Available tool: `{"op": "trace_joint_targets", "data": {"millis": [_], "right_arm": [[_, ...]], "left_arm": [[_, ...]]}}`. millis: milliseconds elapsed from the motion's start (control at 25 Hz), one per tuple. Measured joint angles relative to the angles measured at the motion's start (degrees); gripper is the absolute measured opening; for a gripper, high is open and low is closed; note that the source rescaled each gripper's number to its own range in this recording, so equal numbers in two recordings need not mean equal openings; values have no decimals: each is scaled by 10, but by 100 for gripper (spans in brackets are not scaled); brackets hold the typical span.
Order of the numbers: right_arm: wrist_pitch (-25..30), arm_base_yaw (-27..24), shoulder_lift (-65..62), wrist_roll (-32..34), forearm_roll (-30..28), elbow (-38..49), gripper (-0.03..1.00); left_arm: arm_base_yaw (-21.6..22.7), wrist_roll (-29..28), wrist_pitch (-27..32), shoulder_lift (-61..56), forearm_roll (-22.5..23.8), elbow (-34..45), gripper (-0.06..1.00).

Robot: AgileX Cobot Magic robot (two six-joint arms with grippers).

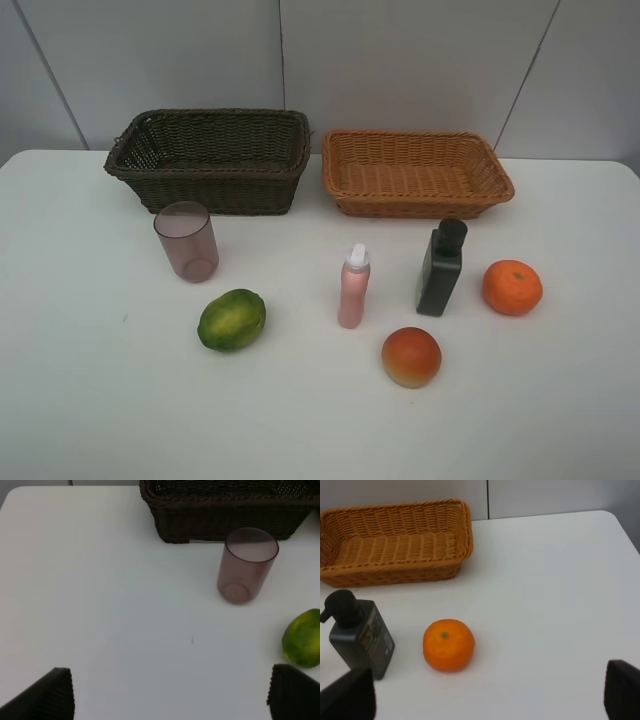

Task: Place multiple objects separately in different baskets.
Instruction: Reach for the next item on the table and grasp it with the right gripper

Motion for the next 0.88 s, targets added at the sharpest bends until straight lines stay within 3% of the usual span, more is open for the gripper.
{"op": "trace_joint_targets", "data": {"millis": [880], "right_arm": [[0, 0, 0, 0, 0, 0, 99]], "left_arm": [[0, 0, 0, 0, 0, 0, 100]]}}
